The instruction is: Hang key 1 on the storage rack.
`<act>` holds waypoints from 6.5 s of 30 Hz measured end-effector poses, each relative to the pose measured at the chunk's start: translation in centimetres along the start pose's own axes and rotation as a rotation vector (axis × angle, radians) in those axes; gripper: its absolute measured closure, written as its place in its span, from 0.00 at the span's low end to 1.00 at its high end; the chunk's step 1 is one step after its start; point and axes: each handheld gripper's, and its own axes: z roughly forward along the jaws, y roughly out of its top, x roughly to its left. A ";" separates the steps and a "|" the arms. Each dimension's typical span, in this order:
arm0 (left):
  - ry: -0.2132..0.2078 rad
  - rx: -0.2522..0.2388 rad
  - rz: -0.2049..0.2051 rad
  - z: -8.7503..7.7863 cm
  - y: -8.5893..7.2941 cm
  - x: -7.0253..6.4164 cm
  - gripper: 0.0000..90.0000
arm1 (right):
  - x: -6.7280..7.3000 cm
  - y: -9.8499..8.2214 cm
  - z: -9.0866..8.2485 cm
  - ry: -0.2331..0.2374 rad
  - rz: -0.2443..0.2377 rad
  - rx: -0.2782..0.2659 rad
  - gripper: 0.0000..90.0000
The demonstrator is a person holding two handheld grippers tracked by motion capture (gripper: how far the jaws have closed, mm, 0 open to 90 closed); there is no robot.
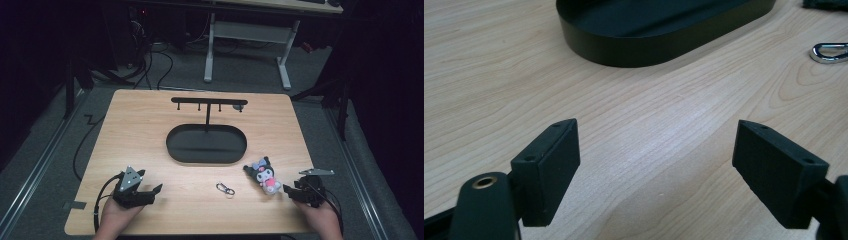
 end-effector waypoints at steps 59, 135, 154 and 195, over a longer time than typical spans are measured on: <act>-0.060 -0.013 0.026 0.2 0.4 -0.7 0.18 | 5.9 5.3 1.0 0.054 -0.220 0.340 0.19; -0.057 -0.028 0.106 0.7 1.0 -1.7 0.18 | 6.7 7.6 -1.4 0.166 -0.181 0.203 0.54; -0.051 -0.024 0.090 0.4 0.7 -1.6 0.17 | 7.6 8.9 -1.4 0.193 -0.203 0.218 0.54; -0.066 -0.015 0.098 0.8 0.8 -1.7 0.18 | 7.9 15.8 -3.9 0.204 -0.185 0.127 0.54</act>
